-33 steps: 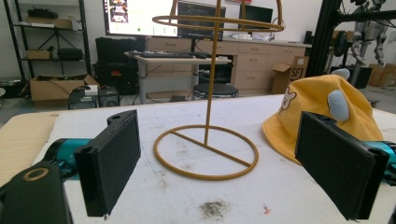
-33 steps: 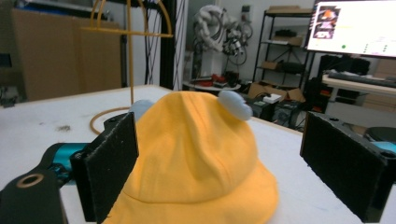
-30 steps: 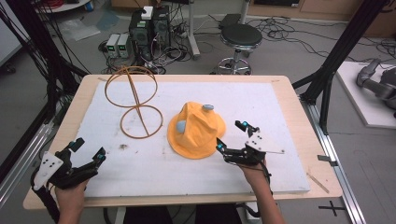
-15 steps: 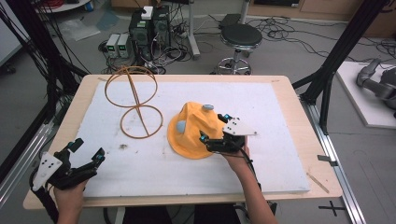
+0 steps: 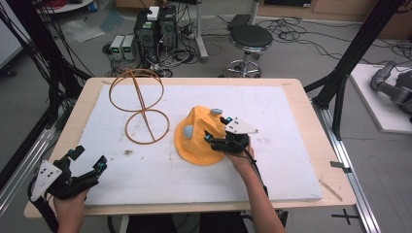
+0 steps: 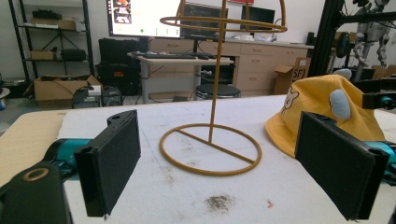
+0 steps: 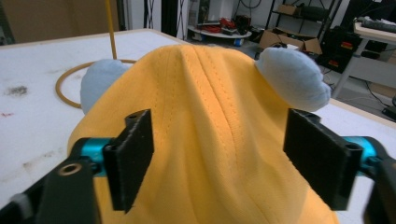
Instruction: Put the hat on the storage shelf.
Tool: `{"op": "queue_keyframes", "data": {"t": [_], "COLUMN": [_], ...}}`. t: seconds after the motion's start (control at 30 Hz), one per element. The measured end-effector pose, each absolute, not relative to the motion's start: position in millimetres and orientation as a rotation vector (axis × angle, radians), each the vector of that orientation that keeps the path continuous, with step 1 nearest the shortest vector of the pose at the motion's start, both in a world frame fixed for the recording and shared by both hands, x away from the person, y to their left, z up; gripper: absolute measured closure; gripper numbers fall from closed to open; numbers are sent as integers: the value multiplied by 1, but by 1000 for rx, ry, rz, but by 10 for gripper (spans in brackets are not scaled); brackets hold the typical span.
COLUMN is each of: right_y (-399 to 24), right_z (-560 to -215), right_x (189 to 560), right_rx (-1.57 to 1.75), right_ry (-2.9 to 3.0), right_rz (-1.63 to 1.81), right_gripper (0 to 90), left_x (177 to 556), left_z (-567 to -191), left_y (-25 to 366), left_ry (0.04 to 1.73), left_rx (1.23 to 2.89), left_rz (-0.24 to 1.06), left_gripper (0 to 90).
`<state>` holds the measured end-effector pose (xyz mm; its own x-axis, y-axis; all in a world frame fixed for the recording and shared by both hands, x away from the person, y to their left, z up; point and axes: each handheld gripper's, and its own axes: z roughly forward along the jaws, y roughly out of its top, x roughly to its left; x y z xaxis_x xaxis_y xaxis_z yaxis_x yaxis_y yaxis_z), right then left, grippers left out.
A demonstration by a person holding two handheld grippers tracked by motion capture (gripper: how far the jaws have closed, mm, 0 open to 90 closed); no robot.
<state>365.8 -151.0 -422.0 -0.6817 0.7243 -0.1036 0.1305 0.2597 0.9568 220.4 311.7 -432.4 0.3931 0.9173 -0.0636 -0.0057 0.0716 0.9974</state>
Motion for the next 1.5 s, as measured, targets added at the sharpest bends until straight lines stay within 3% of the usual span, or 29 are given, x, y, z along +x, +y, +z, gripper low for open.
{"op": "queue_keyframes", "data": {"t": [0.1,0.27,0.33,0.4,0.43,0.47,0.5,0.6,0.97,1.5], "right_y": [-149,-147,-146,-143,-143,-143,-143,-143,-152,-169], "right_z": [-424,-425,-425,-425,-425,-424,-424,-421,-406,-334], "right_x": [367,369,369,368,368,367,367,365,357,341], "right_rx": [786,815,818,843,843,862,862,867,899,840], "right_ry": [2003,2023,2027,2029,2029,2034,2034,2044,1931,1713], "right_rz": [1418,1409,1409,1399,1399,1405,1405,1400,1492,1688], "right_gripper": [313,481,500,635,635,712,712,842,880,880], "left_x": [220,220,220,220,219,220,220,220,219,218], "left_z": [-433,-433,-433,-433,-433,-433,-433,-433,-433,-431], "left_y": [312,312,312,312,312,312,312,313,314,314], "left_ry": [927,930,930,931,931,930,930,932,938,939], "left_rx": [1311,1311,1310,1311,1311,1310,1310,1308,1291,1278], "left_rz": [868,867,866,865,865,866,865,863,858,858], "left_gripper": [147,147,147,147,147,147,147,147,147,147]}}
